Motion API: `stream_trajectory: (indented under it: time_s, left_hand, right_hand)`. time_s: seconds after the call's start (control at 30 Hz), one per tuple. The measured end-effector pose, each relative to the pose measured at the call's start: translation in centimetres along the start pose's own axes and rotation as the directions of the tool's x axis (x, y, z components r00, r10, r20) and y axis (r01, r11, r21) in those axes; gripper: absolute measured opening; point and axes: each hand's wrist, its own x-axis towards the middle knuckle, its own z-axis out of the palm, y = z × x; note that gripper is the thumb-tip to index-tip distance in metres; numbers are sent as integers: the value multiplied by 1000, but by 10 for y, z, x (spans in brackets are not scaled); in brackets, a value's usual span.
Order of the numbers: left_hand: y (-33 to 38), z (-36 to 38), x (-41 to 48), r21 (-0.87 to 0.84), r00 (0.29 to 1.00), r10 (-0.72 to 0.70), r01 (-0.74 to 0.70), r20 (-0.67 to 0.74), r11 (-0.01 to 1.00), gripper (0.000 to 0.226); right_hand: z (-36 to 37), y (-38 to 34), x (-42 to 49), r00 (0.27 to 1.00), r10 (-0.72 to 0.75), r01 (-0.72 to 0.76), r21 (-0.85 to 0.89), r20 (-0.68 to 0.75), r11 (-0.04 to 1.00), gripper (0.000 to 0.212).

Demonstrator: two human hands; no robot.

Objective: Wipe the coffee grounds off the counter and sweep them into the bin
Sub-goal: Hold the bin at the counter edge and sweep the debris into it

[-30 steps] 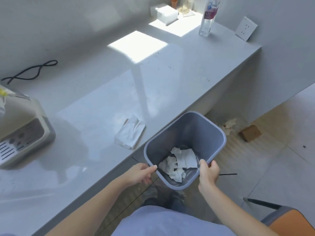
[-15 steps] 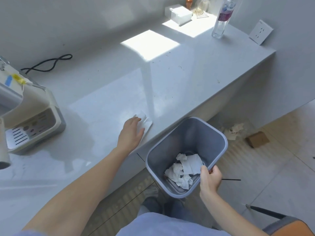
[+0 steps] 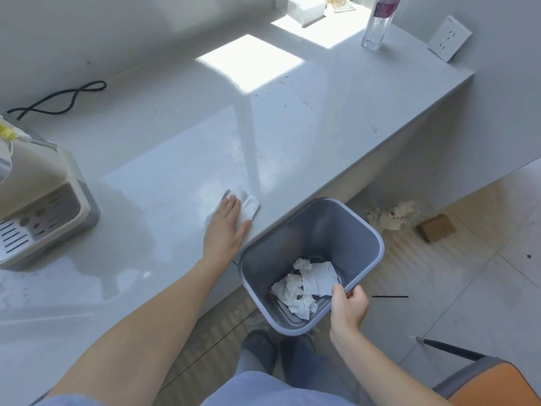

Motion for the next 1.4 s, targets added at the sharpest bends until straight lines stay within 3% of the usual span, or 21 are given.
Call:
stream_trajectory:
  time_s: [0.27,0.6,0.73,0.83,0.9,0.97,1.03,1.23,1.4]
  left_hand:
    - [19,12,-15,-100,1000,-15,14,-7,995,44]
    - [40,25,-36,-176,999,9,-2,39,984,40]
    - [57,28,-48,-199,993,82,-65,82,978,38]
    - [63,29,-50,-151,976,153,-130,152,980,24]
    - [66,30,-54,-165,965,99,-60,242,984,16]
    - [67,28,-58,-228,961,1,64,277,972,24]
    - [66,19,-56,-278,964,-51,126,261,952,33]
    - [30,-40,-26,-183,1000,-6,6,5,983,35]
    - [-28,-57,9,-73,986,-158,154,-48,985,34]
  right_hand:
    - [18,-9,-3,994,-69,74,-51,88,996,27]
    - [20,-10,-8,996,-64,67,-47,61,997,34]
    - [19,-10,-9,996,-63,67,-62,65,996,35]
    - [18,-11,-10,996,-67,72,-66,67,995,35]
    - [18,-12,-10,995,-66,71,-65,72,995,34]
    - [18,-13,-10,995,-67,71,-65,72,995,33]
    - [17,-15,-10,996,-64,68,-67,70,995,32]
    - [18,-16,-12,996,-61,64,-42,71,997,31]
    - [18,-16,-11,996,-54,58,-43,75,997,31]
